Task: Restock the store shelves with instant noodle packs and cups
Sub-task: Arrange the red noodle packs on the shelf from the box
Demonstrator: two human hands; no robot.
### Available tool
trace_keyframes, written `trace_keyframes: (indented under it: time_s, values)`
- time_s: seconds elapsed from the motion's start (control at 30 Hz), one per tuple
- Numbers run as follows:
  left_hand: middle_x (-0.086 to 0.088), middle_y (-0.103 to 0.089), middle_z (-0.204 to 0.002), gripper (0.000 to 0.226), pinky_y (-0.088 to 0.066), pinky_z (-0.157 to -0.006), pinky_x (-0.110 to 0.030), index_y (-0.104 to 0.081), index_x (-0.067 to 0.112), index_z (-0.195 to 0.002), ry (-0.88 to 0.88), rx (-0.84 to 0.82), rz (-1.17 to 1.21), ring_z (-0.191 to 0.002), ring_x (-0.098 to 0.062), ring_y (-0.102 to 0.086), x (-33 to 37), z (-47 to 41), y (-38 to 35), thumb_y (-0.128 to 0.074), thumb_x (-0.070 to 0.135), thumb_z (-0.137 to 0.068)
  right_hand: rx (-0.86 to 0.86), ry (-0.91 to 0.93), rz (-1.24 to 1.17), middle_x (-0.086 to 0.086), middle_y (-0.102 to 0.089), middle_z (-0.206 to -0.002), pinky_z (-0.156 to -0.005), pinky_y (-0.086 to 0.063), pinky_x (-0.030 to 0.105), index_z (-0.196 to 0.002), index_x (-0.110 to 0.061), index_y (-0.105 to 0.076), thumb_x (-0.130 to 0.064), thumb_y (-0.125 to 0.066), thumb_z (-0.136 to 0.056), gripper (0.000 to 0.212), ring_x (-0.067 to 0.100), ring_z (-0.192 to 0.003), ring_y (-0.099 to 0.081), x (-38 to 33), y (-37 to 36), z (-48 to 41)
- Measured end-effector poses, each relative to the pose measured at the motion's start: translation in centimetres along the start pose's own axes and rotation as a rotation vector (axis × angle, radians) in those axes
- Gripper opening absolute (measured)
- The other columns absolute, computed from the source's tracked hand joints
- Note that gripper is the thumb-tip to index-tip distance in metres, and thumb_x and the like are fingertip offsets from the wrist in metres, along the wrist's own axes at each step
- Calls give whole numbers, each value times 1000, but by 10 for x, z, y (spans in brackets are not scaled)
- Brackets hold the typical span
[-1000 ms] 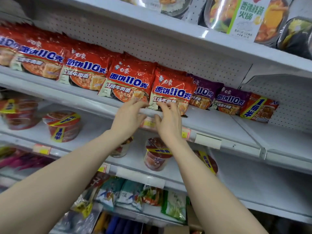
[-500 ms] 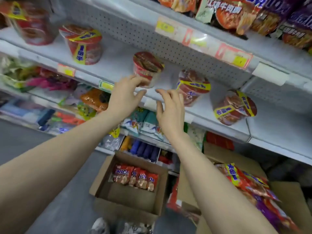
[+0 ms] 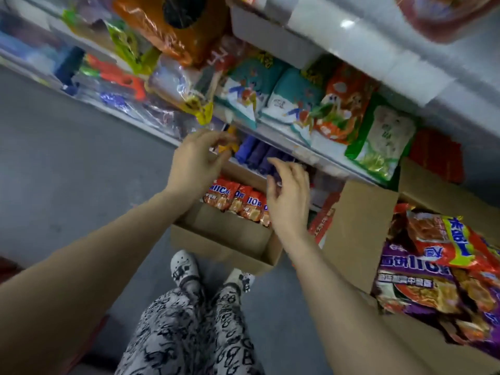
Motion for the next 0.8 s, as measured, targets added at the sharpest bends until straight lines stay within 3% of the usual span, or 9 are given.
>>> trace_keyframes:
  time_s: [0.1,0.2,0.27,0.37,0.47,0.63,0.8]
  values:
    - [4,-67,-109,27,-49,-84,-32,-68,26,-112,136,-58,-24,-99,-16,-60,-46,18,-35,-66,17,-87,-91,-80,-34,5,-60,-113,-93,-48,44,-125,-17,-63,-9,-61,-89,37,27,-109,-56,34,-45,26]
    - [10,-64,-110,29,-45,-83,-18,-68,27,-114,217,-117,-15,-96,-7,-57,-96,37,-72,-68,16,-87,-152,-138,-51,3,-61,-116,-99,-46,40,-125,-18,-64,-8,-66,-87,39,21,-111,-56,62,-90,50]
    - [6,-65,-115,33,-51,-86,-29,-66,27,-117,258,-141,9,-98,-13,-61,-121,49,-90,-69,16,-86,-186,-195,-82,2,-59,-116,-98,-46,33,-125,-19,-64,-6,-68,-86,41,21,-109,-58,76,-113,61]
    - [7,-64,-120,38,-53,-90,-42,-60,35,-121,371,-171,15,-103,-16,-63,-162,65,-122,-68,24,-85,-252,-274,-115,-1,-57,-120,-91,-52,41,-129,-27,-58,-8,-67,-87,46,21,-105,-62,102,-155,76]
    - [9,-67,-113,42,-51,-94,-43,-55,37,-123,440,-207,43,-104,-15,-64,-200,76,-154,-63,36,-82,-305,-346,-124,-2,-58,-127,-86,-53,31,-133,-30,-54,-14,-64,-92,45,15,-104,-63,129,-192,84]
    - [-1,-64,-107,43,-53,-89,-37,-60,20,-126,512,-236,76,-95,-15,-61,-255,81,-202,-70,11,-86,-418,-473,-154,-3,-59,-132,-80,-47,18,-138,-31,-51,-14,-63,-95,48,9,-106,-62,172,-258,85]
    - [1,-63,-112,44,-53,-91,-44,-56,22,-130,577,-275,121,-99,-17,-61,-315,82,-255,-69,16,-88,-495,-455,-177,-5,-59,-133,-94,-54,39,-135,-31,-54,-15,-64,-94,45,16,-115,-60,208,-335,79]
Point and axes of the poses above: each hand's wrist, its own z-axis away from the middle knuckle, its own y-axis out of the back of the hand, x = y × z, the point moved 3 cm from there along -z, towards the middle knuckle
